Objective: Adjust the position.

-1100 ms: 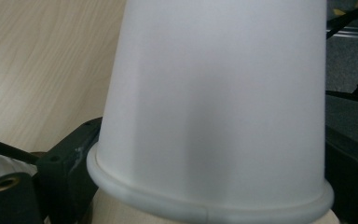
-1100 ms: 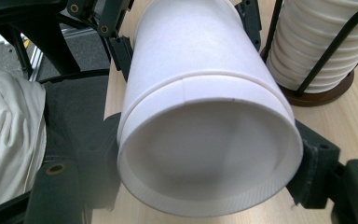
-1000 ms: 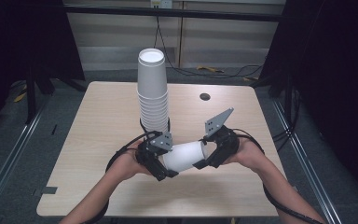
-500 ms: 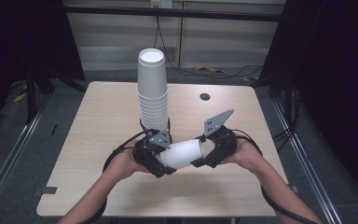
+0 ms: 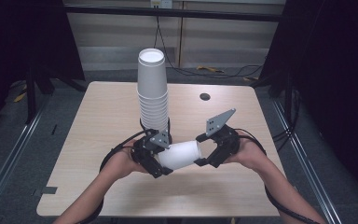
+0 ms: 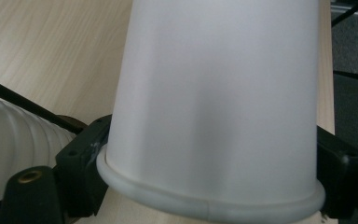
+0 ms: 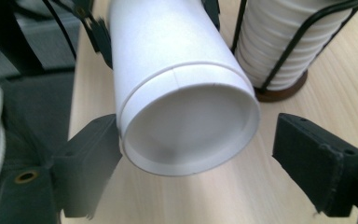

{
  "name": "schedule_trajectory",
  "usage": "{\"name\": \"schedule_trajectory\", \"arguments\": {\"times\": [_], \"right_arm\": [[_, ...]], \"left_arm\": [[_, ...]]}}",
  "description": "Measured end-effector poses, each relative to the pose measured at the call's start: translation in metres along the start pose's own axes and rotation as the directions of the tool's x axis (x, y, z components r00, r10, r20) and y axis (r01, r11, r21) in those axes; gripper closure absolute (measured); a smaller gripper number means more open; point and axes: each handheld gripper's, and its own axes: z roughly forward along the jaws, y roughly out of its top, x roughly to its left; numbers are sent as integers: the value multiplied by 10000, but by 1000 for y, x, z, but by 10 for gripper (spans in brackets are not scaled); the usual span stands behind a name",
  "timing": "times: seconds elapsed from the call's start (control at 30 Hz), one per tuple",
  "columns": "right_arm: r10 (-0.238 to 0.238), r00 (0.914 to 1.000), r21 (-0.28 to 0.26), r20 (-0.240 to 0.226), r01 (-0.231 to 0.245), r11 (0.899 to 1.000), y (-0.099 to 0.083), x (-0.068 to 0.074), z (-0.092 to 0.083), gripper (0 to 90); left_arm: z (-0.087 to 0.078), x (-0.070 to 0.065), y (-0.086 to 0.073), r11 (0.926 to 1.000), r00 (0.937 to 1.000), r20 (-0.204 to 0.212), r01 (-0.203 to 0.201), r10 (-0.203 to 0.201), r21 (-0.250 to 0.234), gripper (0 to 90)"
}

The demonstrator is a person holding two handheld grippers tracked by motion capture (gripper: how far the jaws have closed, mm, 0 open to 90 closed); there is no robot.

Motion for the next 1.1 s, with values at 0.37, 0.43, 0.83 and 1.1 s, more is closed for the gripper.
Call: {"name": "schedule_trajectory", "arguments": {"times": [0.37,0.43,0.83,1.1], "right_arm": [[-913,9957,2398,-128,917,9665,21,10,9,143],[-1108,9938,2898,-88,1086,9509,25,12,12,143],[-1672,9856,4255,-249,1618,8904,37,15,27,158],[-1727,9838,4650,-472,1747,8679,40,17,35,199]], "left_arm": [[9,-4,7,9977,9999,39,-98,95,676,157],[9,-4,9,9976,9999,43,-108,105,681,157],[11,-5,13,9965,9998,130,-138,128,830,154],[14,-6,14,9948,9998,185,-142,123,1009,153]]}}
